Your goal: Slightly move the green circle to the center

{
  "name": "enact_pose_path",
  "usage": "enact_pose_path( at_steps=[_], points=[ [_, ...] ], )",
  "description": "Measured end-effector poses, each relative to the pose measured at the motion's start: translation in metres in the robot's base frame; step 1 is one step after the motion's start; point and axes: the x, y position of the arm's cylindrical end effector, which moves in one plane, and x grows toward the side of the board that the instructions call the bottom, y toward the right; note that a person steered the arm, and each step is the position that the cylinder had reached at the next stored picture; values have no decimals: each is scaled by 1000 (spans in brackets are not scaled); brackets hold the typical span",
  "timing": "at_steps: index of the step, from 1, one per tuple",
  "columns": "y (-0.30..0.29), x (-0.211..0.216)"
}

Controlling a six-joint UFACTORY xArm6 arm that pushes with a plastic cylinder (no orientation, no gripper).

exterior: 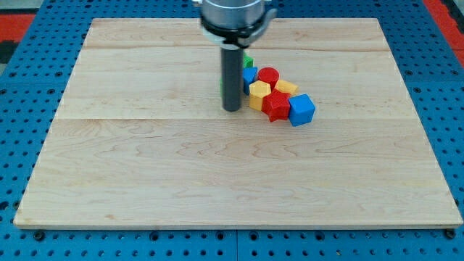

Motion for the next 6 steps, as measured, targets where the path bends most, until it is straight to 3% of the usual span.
enact_pose_path(
  at_steps=[1,2,4,5,6],
  points=[
    [-28,-5],
    [26,-9],
    [12,-15],
    [4,15],
    [35,76]
  ],
)
